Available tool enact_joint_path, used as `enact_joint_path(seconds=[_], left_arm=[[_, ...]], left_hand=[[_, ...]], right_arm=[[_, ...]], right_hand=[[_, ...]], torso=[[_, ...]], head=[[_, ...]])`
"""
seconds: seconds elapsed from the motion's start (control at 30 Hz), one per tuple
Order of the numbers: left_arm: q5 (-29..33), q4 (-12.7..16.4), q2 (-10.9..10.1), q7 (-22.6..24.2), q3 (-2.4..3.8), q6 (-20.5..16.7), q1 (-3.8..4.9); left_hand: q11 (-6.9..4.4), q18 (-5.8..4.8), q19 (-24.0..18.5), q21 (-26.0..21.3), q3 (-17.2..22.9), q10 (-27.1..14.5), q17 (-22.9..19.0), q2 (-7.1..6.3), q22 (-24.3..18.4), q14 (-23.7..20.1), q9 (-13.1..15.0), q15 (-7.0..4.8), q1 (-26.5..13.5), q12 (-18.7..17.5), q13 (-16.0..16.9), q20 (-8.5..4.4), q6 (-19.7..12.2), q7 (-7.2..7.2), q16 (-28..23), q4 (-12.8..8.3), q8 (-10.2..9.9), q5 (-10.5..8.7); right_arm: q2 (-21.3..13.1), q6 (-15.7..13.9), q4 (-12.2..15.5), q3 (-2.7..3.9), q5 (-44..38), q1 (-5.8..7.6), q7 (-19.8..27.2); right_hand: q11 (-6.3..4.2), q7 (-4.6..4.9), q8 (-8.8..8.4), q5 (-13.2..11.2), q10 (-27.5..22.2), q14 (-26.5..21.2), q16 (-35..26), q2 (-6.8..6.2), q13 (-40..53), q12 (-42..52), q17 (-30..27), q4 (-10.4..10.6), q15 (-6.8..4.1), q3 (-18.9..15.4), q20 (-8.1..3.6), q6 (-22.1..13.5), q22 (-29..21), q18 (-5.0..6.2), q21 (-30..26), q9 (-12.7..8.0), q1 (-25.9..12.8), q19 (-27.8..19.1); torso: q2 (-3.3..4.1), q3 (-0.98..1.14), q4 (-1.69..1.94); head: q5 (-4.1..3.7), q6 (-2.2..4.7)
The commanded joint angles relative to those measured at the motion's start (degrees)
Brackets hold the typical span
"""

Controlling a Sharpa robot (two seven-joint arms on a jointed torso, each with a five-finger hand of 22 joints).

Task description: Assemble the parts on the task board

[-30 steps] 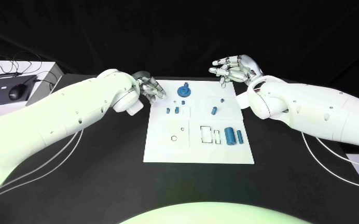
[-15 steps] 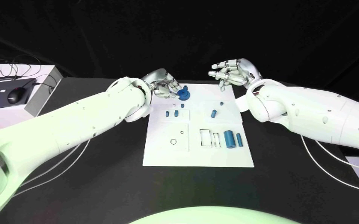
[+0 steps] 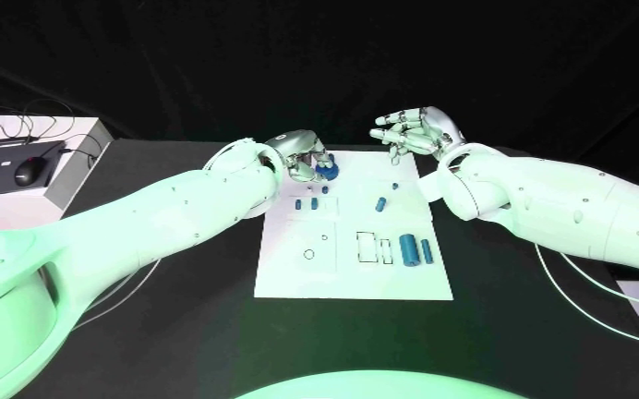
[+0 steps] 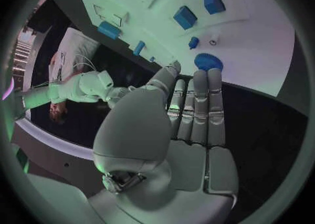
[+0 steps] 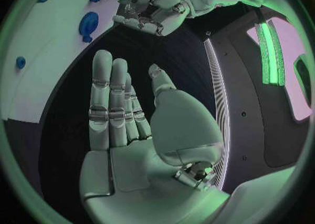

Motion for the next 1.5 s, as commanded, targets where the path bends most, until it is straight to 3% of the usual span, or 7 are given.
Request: enact_joint_path(seconds=[0.03, 0.23, 0.63, 1.5], left_arm=[[-4.62, -1.04, 0.84, 0.40, -0.12, 2.47, -0.02], [-5.92, -2.30, 1.70, 0.09, -0.26, 3.04, -0.03], [-6.76, -3.56, 2.59, -0.68, -0.35, 5.48, -0.18], [-7.06, -6.52, 4.38, 0.01, -0.44, 4.75, -1.31]], left_hand=[[-0.01, 0.66, -0.48, 0.53, 0.72, 0.70, -0.25, -0.50, 0.92, -0.39, 0.01, 0.07, -0.13, -0.32, -0.05, 0.08, 0.71, 0.09, 1.34, 0.04, 0.01, -0.21], [0.03, 1.10, -0.47, 1.96, 2.27, 1.48, -0.50, -0.85, 3.18, -0.54, -0.03, 0.10, -0.56, -1.43, -0.06, 0.23, 1.55, 0.37, 5.57, -0.27, -0.07, -0.08], [0.13, 1.98, -0.21, 3.62, 5.88, 3.67, -2.55, -1.43, 6.58, -0.23, -0.07, 0.20, -1.46, -4.34, -0.06, 0.63, 2.77, 0.82, 10.01, -1.08, -0.11, -0.15], [-0.21, 2.35, 0.24, 4.19, 8.93, 5.62, -3.90, -1.37, 9.03, -0.10, -0.12, -0.05, -2.18, -5.29, -0.06, 0.55, 2.10, 1.28, 12.25, -1.98, -0.12, -0.27]], right_arm=[[0.09, 0.37, 0.15, 0.05, 0.05, 0.00, 0.66], [0.14, 0.38, 0.18, 0.05, 0.05, 0.01, 0.68], [0.20, 0.36, 0.28, 0.05, 0.06, 0.03, 0.68], [0.15, 0.36, 0.59, 0.07, 0.08, 0.20, 0.65]], right_hand=[[-0.34, 0.36, -0.37, 0.17, -0.12, -0.29, 0.26, 0.37, -0.09, -0.13, 0.07, -0.08, 0.03, -0.03, 0.00, 0.09, 0.06, 1.11, 0.23, -0.02, -0.05, -0.41], [-0.34, 0.36, -0.37, 0.17, -0.12, -0.29, 0.26, 0.37, -0.09, -0.13, 0.07, -0.08, 0.03, -0.03, 0.00, 0.09, 0.06, 1.11, 0.23, -0.02, -0.05, -0.41], [-0.34, 0.36, -0.37, 0.17, -0.12, -0.29, 0.26, 0.37, -0.09, -0.13, 0.07, -0.08, 0.03, -0.03, 0.00, 0.09, 0.06, 1.11, 0.23, -0.02, -0.05, -0.41], [-0.35, 0.35, -0.37, 0.17, -0.13, -0.29, 0.29, 0.37, -0.09, -0.10, 0.09, -0.02, 0.02, 0.02, 0.00, 0.11, 0.07, 1.10, 0.24, -0.03, -0.13, -0.40]], torso=[[0.27, -0.02, -0.17], [0.47, 0.03, -0.43], [0.49, -0.06, -0.30], [0.48, 0.02, -0.29]], head=[[-0.12, 0.20], [-0.06, 0.37], [-0.37, 0.14], [-0.94, -0.44]])
